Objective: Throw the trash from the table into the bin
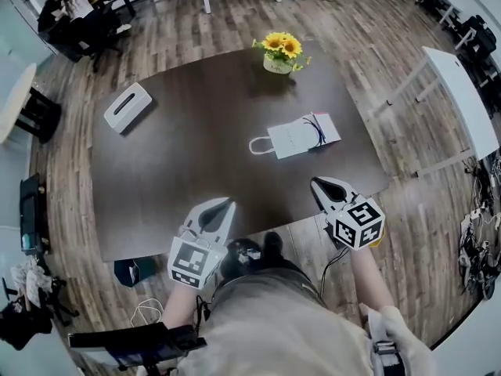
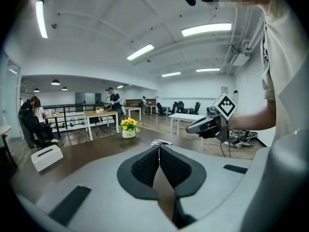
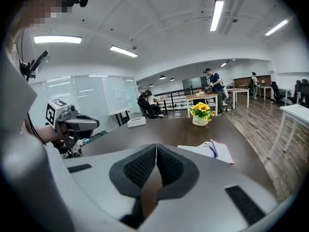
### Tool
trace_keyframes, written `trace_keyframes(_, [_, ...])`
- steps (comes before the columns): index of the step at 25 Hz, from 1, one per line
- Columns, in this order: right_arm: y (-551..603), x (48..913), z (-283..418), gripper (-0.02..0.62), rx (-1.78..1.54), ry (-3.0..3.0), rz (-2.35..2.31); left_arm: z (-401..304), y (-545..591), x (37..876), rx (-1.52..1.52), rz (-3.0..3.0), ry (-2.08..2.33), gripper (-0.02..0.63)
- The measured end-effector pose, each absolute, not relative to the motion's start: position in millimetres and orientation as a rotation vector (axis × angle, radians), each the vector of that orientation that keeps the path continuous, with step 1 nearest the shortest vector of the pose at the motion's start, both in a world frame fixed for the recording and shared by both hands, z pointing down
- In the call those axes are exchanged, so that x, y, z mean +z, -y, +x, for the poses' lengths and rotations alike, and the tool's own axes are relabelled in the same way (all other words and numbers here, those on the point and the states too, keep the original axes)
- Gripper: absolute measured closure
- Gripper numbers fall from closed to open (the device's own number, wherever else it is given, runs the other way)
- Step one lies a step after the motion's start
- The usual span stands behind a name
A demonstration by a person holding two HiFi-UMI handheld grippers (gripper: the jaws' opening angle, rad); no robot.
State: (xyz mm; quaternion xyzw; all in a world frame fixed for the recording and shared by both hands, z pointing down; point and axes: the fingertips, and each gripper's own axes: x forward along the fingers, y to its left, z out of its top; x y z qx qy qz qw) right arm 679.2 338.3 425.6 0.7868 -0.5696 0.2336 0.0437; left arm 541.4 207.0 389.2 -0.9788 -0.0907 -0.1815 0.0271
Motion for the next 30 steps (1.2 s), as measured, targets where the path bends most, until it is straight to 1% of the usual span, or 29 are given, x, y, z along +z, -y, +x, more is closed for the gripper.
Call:
trace_keyframes(8, [-354.3, 489.9, 799.5, 0.578, 0.704, 1.51, 2.377, 591.5, -228.6, 413.2, -0.687, -2.983, 0.258, 0.592])
trace_keyframes(9, [-351.7, 499.5, 816.3, 0.545, 0.702, 1.471, 2.356, 595.8, -229.4, 415.7, -0.698, -2.98, 0.257, 0.592])
trace_keyframes(10, [-348.3, 510.1, 832.5, 0.373, 0.713, 1.439, 2.331, 599.9, -230.9, 418.3, -0.711, -2.976, 0.259, 0.592])
trace_keyframes(11, [-345.1, 521.3, 848.3, 0.328, 0.731, 1.404, 2.306, 604.1, -232.9, 420.3, -0.723, -2.974, 0.263, 0.592])
trace_keyframes(16, [-338.3, 575.4, 914.7, 0.328, 0.811, 1.192, 2.231, 618.1, -238.7, 427.8, -0.762, -2.978, 0.281, 0.592])
trace_keyframes(23, [-335.4, 625.2, 941.2, 0.33, 0.825, 1.105, 2.062, 620.7, -228.5, 431.9, -0.805, -2.967, 0.251, 0.592])
trace_keyframes(24, [-337.1, 629.0, 944.5, 0.345, 0.822, 1.089, 2.056, 620.7, -227.3, 433.1, -0.814, -2.965, 0.245, 0.592])
trace_keyframes(26, [-341.0, 634.1, 949.3, 0.477, 0.817, 1.047, 2.045, 619.9, -226.0, 435.3, -0.833, -2.965, 0.24, 0.592])
trace_keyframes(29, [-341.6, 635.2, 955.0, 0.516, 0.815, 1.007, 2.027, 619.5, -223.4, 437.5, -0.844, -2.963, 0.237, 0.592])
trace_keyframes(30, [-340.7, 634.9, 957.4, 0.545, 0.817, 1.005, 2.025, 620.1, -222.6, 438.3, -0.845, -2.961, 0.236, 0.592])
